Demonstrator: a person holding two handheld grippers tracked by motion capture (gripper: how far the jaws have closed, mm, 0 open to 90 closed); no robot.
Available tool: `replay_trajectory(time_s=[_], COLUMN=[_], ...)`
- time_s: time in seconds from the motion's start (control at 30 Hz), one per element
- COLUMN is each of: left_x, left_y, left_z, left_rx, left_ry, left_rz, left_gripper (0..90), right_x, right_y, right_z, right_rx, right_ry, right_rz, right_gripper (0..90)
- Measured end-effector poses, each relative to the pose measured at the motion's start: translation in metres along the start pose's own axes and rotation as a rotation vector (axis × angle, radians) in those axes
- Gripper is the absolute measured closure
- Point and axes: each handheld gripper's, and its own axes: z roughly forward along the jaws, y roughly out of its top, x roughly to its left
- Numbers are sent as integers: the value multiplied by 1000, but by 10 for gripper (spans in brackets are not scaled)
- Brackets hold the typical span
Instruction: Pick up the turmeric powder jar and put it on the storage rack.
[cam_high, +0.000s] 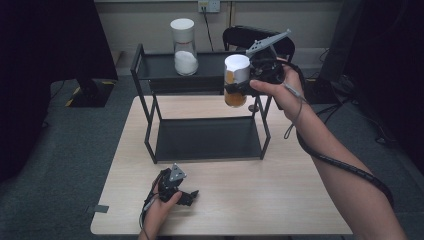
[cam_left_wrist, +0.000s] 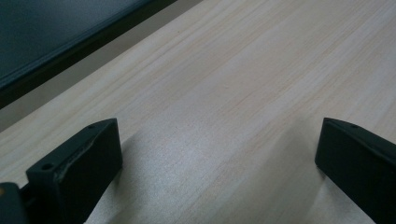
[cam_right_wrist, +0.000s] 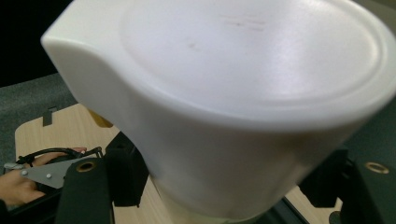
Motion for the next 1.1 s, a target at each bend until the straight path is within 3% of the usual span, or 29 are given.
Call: replay_trajectory(time_s=[0.4, 1.1], left_x=[0, 0], left_y=[0, 0], left_z=[0, 0], left_rx=[3, 2], left_ry=[-2, -1], left_rz=[1, 1], left_gripper=[1, 1], right_x=[2, -4], right_y=[30, 67], right_z=[-5, -4], right_rx=[-7, -26], right_ry=[-12, -25], right_rz=[-6, -2], right_gripper=[303, 303])
